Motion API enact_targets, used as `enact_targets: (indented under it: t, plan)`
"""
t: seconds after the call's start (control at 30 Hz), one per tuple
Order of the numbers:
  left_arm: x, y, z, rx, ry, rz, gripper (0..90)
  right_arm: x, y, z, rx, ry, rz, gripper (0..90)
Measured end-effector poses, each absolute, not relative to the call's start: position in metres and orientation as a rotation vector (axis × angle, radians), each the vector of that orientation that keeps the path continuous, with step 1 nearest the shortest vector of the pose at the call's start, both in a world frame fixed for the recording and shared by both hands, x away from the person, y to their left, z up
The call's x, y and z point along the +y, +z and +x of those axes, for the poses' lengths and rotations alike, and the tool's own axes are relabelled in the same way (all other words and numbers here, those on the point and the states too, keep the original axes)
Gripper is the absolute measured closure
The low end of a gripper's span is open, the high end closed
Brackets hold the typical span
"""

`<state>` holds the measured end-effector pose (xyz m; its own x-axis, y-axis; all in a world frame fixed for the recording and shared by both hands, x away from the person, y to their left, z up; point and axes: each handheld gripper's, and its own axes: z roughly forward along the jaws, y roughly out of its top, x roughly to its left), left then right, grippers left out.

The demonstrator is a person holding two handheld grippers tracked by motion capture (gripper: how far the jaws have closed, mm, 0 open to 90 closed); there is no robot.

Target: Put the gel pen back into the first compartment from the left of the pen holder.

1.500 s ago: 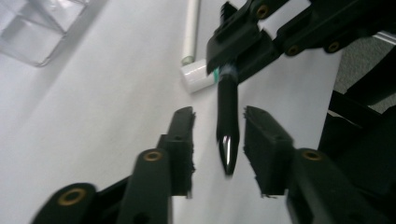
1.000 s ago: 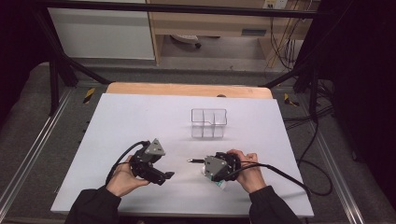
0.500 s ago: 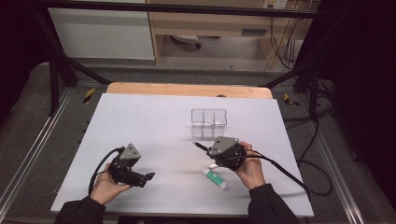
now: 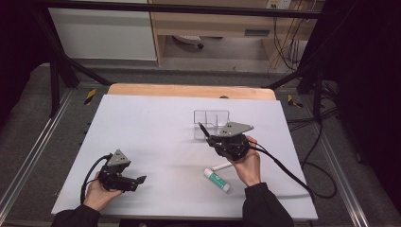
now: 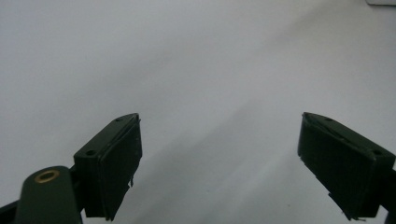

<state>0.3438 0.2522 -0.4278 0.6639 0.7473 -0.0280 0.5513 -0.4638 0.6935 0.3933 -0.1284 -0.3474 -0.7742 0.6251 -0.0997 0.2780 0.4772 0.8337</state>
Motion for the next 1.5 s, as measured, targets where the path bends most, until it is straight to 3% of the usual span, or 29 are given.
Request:
enact_targets:
  t: [0.8, 1.5]
  plan:
    - [0.263, -0.435, 0.343, 1.046, 0.392, 2.16, 13.6, -0.104, -0.323, 0.451, 2.052, 1.55, 1.024, 79.4]
    - [0.264, -0.436, 0.344, 1.051, 0.376, 2.155, 13.6, -0.091, -0.346, 0.502, 1.954, 1.504, 1.123, 79.4]
